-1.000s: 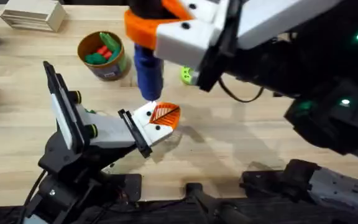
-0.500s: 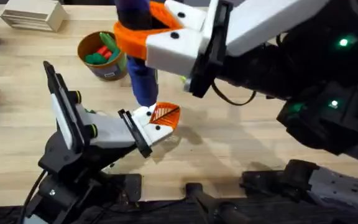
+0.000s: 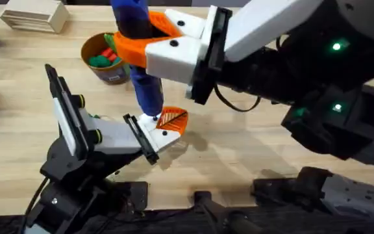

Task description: Pick up the gripper from the table and insert it into the empty holder that is missing its gripper. Then pick up a screw, insert it into the mounting hole, and use the screwdriver to tighten it. Finally, clean up the table by picking up the vegetable and placing it into the bucket.

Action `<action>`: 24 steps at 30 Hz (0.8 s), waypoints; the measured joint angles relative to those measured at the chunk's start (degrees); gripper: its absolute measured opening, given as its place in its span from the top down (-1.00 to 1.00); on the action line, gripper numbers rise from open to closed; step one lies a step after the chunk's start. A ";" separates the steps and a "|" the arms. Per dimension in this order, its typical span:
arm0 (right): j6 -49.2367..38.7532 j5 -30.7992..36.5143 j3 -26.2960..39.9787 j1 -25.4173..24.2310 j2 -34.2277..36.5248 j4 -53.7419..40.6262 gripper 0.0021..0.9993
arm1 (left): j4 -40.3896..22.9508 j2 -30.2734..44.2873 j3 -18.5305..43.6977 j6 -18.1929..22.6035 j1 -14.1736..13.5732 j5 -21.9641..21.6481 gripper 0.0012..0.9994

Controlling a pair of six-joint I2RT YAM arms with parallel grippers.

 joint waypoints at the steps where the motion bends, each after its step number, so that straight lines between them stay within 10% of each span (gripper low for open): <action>1: 0.00 -0.01 0.00 0.00 -0.01 0.01 0.95 | 0.00 0.00 0.00 0.00 0.00 -0.04 0.98; 18: 0.02 -0.05 0.00 0.00 0.23 0.40 0.95 | 0.04 0.00 0.00 0.04 0.00 -0.17 0.98; 24: 0.02 -0.31 -0.59 -0.71 -0.34 13.70 0.95 | 0.11 -0.01 0.00 0.07 0.00 -0.20 0.98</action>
